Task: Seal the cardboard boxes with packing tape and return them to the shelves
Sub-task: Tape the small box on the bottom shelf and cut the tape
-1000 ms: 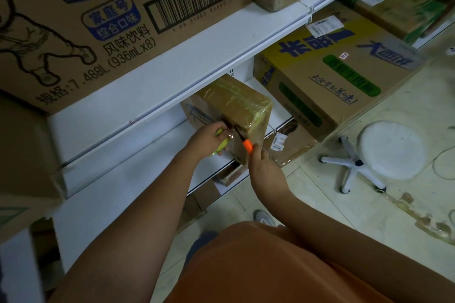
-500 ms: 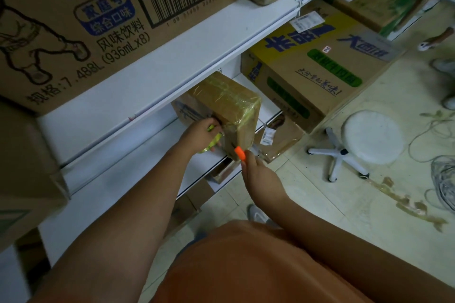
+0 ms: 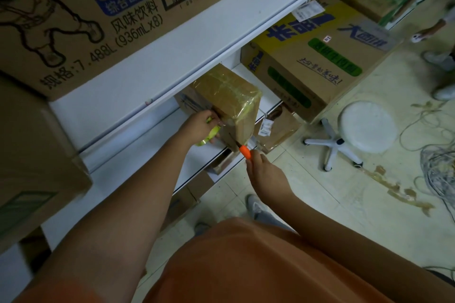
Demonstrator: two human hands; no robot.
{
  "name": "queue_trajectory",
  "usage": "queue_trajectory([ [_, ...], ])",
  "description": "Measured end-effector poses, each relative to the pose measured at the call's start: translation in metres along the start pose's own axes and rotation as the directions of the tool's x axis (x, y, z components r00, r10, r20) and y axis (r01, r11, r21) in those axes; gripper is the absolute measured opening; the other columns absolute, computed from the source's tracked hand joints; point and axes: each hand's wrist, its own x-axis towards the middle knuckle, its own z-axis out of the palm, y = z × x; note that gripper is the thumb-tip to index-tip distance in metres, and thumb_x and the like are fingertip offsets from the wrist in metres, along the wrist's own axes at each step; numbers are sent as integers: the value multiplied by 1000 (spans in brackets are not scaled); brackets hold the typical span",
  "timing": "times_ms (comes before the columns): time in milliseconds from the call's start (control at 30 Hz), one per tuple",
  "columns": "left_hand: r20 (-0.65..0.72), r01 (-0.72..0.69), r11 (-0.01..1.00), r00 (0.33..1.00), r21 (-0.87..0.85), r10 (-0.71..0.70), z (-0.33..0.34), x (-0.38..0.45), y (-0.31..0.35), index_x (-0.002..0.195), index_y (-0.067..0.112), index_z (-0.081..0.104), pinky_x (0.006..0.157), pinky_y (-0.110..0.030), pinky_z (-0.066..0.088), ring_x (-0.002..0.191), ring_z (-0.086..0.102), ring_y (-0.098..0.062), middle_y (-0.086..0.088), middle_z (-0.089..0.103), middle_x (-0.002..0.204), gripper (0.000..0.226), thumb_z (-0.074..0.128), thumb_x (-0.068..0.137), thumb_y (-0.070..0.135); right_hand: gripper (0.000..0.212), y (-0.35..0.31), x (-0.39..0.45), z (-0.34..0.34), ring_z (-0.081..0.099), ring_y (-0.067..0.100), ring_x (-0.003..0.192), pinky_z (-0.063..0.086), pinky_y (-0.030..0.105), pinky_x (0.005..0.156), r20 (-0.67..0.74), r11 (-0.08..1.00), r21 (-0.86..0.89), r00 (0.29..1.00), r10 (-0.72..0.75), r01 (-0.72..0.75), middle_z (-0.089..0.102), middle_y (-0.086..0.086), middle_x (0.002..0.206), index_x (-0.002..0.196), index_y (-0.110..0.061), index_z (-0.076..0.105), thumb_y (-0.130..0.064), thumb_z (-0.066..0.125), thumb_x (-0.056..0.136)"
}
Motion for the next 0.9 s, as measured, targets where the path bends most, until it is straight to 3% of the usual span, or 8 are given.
queue_trajectory([
  [100,8,14,999,1000,-31,-14,-1,-3,-5,108,12,61,69,-48,60,80,73,-37,-14,74,95,15,55,101,24,56,-11,6,-24,62,19,66,56,37,52,-159,992,96,985,-71,87,62,8,112,137,-14,42,-55,27,102],
  [233,-14,-2,1000,1000,15,2,1,-10,-8,112,19,63,57,-32,57,81,74,-28,-6,71,103,29,59,96,42,73,-28,59,-52,64,25,77,59,37,53,-305,997,24,951,-60,70,41,12,138,152,-19,25,-59,49,96],
  [367,-30,33,999,999,-5,-33,2,-13,-21,102,19,65,64,-48,60,72,74,-32,-7,71,98,24,60,96,42,72,-30,92,-59,67,31,86,60,42,59,-234,992,-6,964,-125,128,24,6,156,152,-21,29,-62,47,96],
  [500,-65,163,971,986,175,-154,12,-32,-64,87,16,62,71,-38,55,80,67,-27,-7,68,90,19,58,98,30,73,-14,104,-63,68,29,94,60,42,65,-183,999,-1,982,-41,41,6,-7,166,158,-26,17,-64,34,99],
  [533,-108,229,962,971,149,-215,16,-41,-84,83,16,61,69,-35,54,75,67,-25,-8,68,85,20,58,98,29,74,-12,107,-65,67,28,99,60,42,68,-174,999,10,984,-42,45,5,-8,166,158,-27,15,-65,34,98],
  [633,-103,328,929,932,-171,-348,21,-58,-113,78,7,59,62,-38,55,55,65,-29,-18,69,69,26,59,98,24,76,-7,109,-67,65,28,107,60,41,74,-174,997,42,983,-56,64,7,-9,166,159,-27,16,-67,35,97],
  [800,-161,233,898,937,-374,-311,12,-61,-87,82,2,58,52,-28,52,46,62,-25,-18,68,63,36,52,103,31,93,-15,106,-58,67,29,85,59,40,58,-205,994,-45,973,-109,102,12,0,162,156,-18,20,-77,45,88],
  [900,-218,153,909,943,-387,-252,11,-65,-65,83,2,59,48,-25,49,44,61,-23,-14,69,60,37,50,104,32,82,-29,106,-55,64,29,70,48,32,49,-238,992,-110,967,-86,61,24,12,153,147,-11,30,-62,57,89],
])
